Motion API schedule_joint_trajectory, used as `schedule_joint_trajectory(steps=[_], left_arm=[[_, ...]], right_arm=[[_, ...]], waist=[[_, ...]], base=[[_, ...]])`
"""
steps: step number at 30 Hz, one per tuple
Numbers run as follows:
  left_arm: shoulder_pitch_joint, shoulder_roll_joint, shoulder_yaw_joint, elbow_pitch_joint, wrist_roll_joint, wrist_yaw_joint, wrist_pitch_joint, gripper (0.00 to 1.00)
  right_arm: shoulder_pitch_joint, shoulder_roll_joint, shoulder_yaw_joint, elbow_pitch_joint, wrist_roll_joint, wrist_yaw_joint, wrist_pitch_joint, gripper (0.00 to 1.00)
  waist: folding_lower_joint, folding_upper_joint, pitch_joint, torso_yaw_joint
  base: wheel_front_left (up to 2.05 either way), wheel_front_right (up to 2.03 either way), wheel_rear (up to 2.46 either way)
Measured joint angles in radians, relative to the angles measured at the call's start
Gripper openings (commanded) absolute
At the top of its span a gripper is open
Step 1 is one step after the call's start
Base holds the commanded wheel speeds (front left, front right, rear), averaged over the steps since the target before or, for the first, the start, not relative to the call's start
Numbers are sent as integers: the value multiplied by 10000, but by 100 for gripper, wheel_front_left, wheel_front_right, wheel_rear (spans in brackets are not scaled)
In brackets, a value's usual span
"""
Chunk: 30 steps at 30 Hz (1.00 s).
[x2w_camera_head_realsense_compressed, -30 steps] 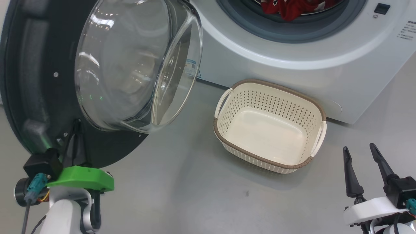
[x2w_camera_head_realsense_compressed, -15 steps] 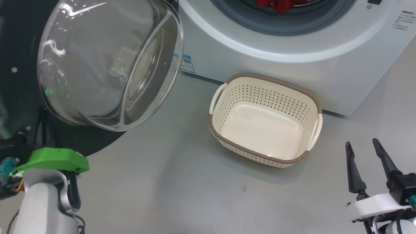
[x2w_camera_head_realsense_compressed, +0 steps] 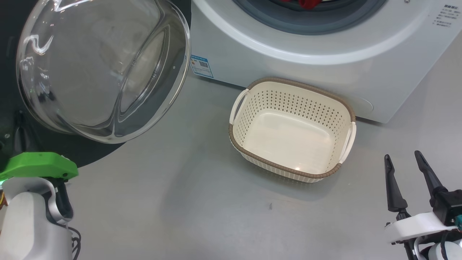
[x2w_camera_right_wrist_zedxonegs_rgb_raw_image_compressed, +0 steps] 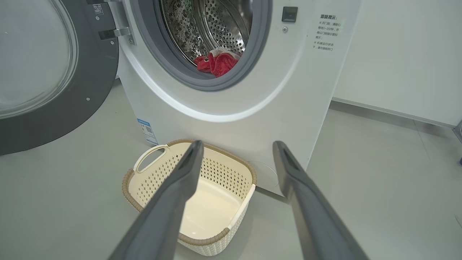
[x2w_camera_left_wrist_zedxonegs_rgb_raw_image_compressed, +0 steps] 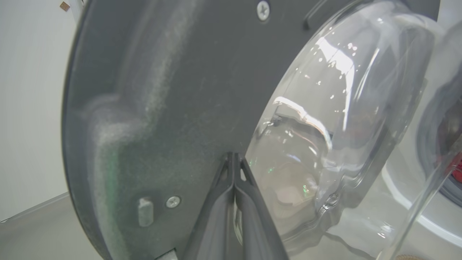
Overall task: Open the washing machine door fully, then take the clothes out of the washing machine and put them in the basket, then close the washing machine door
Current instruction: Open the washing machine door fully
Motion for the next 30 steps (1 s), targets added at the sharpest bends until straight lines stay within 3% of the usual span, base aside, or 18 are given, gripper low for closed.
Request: schedule_joint_trajectory(steps=[16, 28, 30], left_arm=[[269, -102, 180, 201, 111, 2, -203, 0], [1570, -322, -142, -1289, 767, -61, -205, 0], [1990, -359, -573, -1661, 915, -357, -205, 0]], right_arm=[[-46, 56, 2, 142, 0, 75, 0, 100], [-53, 307, 148, 211, 0, 104, 0, 100], [-53, 378, 173, 207, 0, 105, 0, 100]], waist=[[-1, 0, -267, -95], [-1, 0, -667, -314], [-1, 0, -749, -427]], base=[[0, 0, 0], [0, 0, 0], [0, 0, 0]])
